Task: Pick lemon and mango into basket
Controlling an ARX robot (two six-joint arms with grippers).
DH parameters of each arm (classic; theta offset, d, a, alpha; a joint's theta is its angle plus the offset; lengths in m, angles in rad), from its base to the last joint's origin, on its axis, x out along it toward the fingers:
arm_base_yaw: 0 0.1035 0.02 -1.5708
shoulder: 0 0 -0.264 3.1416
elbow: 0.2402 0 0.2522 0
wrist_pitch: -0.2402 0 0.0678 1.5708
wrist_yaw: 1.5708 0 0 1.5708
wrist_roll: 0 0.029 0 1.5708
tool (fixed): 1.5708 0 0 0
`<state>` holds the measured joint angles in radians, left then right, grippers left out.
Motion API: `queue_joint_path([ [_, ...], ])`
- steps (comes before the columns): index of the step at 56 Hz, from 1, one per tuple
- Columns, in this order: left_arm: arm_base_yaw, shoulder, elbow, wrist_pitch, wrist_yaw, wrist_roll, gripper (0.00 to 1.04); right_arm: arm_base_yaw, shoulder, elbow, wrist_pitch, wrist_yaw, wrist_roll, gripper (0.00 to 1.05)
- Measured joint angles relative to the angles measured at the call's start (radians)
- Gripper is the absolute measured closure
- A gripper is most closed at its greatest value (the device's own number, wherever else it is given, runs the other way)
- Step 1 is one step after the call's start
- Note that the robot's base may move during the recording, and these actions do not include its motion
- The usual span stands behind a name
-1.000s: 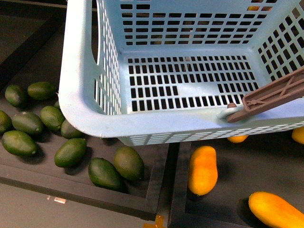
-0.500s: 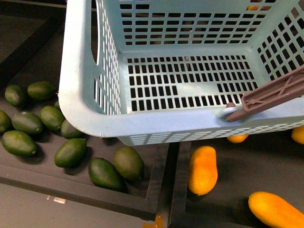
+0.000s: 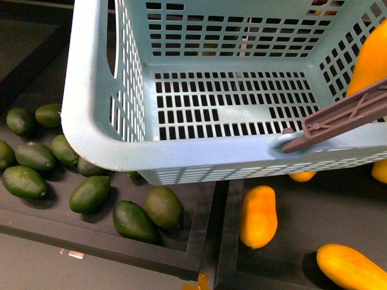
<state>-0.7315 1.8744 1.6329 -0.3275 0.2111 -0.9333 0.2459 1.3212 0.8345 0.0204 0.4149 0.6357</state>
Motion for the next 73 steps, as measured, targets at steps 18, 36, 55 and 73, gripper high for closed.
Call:
queue_joint_path([
  [18,0.000,0.005,-0.002,0.000,-0.006,0.001,1.00,-0.071,-0.199,-0.037,-0.087,0.117,-0.001,0.09],
  [36,-0.002,0.005,-0.002,0.000,0.002,0.000,1.00,-0.159,-0.369,-0.458,0.561,-0.332,-0.578,0.63],
  [55,-0.002,0.005,-0.002,0.000,-0.001,0.001,1.00,-0.243,-0.578,-0.683,0.563,-0.412,-0.628,1.03],
  [73,-0.003,0.005,-0.002,0.000,0.000,0.002,1.00,-0.244,-0.771,-0.771,0.459,-0.413,-0.629,1.03],
])
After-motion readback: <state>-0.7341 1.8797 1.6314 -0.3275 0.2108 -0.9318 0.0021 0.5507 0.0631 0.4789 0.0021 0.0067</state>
